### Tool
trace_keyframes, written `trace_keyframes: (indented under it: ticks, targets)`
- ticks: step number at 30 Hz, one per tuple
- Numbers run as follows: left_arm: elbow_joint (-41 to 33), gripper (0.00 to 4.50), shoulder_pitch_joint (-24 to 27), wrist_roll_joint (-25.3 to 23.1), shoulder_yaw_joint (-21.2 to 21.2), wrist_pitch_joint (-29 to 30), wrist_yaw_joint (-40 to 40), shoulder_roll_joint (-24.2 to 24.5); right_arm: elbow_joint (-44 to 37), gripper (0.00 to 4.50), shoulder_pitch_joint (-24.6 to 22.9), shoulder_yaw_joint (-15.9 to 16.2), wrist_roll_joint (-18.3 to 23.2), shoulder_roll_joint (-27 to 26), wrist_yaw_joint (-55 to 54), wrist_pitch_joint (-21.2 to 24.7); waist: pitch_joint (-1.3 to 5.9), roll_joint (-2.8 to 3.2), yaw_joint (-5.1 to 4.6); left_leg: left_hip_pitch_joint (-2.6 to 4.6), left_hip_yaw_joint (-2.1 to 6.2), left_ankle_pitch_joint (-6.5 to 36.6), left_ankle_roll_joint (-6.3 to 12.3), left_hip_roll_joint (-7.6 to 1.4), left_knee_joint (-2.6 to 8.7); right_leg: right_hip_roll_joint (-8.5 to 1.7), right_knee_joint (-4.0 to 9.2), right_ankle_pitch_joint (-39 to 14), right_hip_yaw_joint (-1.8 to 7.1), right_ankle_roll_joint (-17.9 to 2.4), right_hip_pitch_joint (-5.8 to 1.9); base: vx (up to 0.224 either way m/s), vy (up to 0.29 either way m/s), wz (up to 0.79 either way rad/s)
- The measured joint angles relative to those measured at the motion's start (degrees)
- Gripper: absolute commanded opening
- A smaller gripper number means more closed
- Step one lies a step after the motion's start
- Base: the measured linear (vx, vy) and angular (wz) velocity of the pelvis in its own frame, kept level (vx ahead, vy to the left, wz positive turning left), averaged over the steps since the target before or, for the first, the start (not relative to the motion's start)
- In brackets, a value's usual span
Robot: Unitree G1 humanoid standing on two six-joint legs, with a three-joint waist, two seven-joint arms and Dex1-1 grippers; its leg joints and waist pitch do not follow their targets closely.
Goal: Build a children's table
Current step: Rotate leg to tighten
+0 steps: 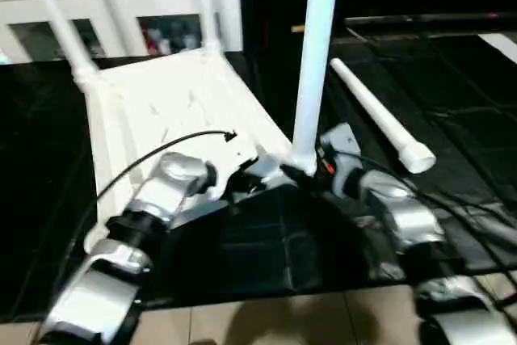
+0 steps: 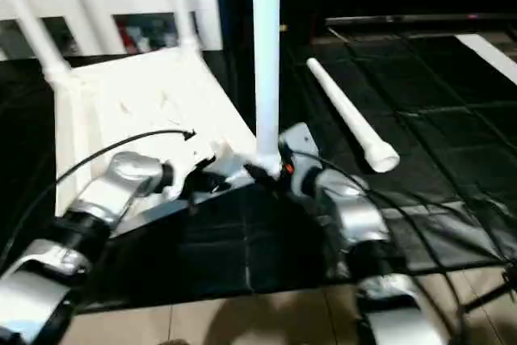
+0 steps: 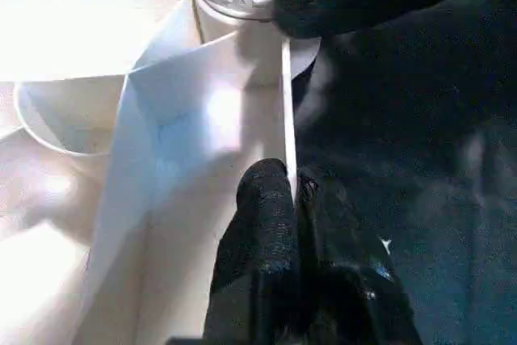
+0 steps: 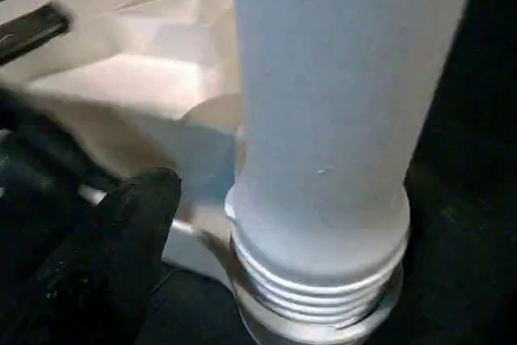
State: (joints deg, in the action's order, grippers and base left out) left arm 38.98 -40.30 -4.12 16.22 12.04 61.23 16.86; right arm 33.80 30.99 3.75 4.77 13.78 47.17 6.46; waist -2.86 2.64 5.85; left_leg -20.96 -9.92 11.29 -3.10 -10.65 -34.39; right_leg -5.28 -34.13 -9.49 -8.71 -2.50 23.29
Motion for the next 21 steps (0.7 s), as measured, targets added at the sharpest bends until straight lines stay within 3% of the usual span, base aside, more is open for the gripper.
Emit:
trace_keyframes:
  ticks: [8, 17, 21]
  targets:
    - [-0.57, 0.00, 0.64, 0.12, 3.32, -7.60, 12.35, 5.08, -4.42, 4.42, -0.75, 3.74, 2.43, 8.13, 20.56, -0.98, 0.00, 0.00, 2.70, -0.09, 0.02, 0.02, 0.05, -0.02, -0.15, 0.00, -0.03, 0.00, 0.02, 0.00, -0.02, 0.000, 0.000, 0.00]
    - [-0.45, 0.00, 0.55, 0.01, 5.54, -12.78, 18.77, 6.98, -4.02, 4.42, -0.10, 6.55, 3.63, 11.17, 30.49, -0.82, 0.00, -0.01, 3.10, -0.10, 0.02, 0.01, 0.04, -0.05, -0.19, 0.00, -0.09, 0.00, 0.02, 0.00, -0.04, 0.000, 0.000, 0.00]
    - [-0.16, 0.00, 0.25, -0.15, 6.26, -14.30, 20.00, 6.95, -3.39, 4.03, 0.55, 7.66, 3.58, 10.73, 31.38, -1.69, 0.01, -0.03, 3.19, -0.11, 0.02, 0.01, 0.04, -0.05, -0.21, 0.00, -0.08, 0.00, 0.03, 0.00, -0.04, 0.000, 0.000, 0.00]
